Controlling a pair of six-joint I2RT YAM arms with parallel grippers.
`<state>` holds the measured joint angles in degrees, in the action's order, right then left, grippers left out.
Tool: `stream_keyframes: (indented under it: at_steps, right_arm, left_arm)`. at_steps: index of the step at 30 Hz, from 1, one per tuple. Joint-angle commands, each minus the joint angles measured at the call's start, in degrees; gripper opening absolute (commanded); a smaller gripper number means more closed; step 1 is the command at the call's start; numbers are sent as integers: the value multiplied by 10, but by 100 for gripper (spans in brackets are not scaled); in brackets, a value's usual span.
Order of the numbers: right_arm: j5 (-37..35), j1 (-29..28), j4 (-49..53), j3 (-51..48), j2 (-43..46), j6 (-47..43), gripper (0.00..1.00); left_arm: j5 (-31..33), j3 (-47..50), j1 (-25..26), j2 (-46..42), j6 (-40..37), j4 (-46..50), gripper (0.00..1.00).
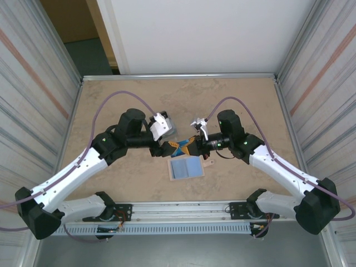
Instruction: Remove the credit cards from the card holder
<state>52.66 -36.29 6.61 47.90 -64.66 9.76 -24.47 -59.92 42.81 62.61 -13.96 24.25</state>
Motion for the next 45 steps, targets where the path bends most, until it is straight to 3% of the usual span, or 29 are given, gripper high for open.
stream_keyframes:
  at_steps: [1,3,8,15,17,20,22,29,30,31,32,38,45]
  right_arm:
    - [25,-1,7,20,4,-16,0]
    - [28,-1,9,22,2,-16,0]
    - [32,-1,9,28,-2,-16,0]
    - [25,-1,17,32,-6,-19,0]
    - [11,-1,21,31,-3,-21,0]
    - [-20,1,28,27,7,-24,9]
    - [-52,3,34,26,15,-24,32]
    - [-164,13,66,19,56,-25,61]
    - [-182,13,71,16,63,-25,72]
    - [-192,13,75,15,69,-25,92]
    - [-201,14,80,15,74,-24,99]
    - [-304,15,83,15,95,28,99]
    - [-376,17,79,8,103,68,99]
  left_arm:
    - [-49,-10,2,7,-28,11,51]
    - [-60,-13,1,14,-36,20,44]
    - [-84,-22,1,33,-41,39,38]
    - [-88,-25,1,48,-50,38,0]
    - [-84,-24,2,47,-53,36,0]
    - [-68,-21,2,45,-56,31,0]
    - [-50,-16,1,42,-55,22,0]
    - [44,7,-3,26,-51,-16,0]
    - [62,8,-7,26,-51,-20,0]
    - [78,10,-10,27,-50,-25,0]
    - [93,14,-17,31,-51,-34,0]
    - [113,44,-78,74,-73,-115,0]
    - [100,49,-135,171,-122,-191,0]
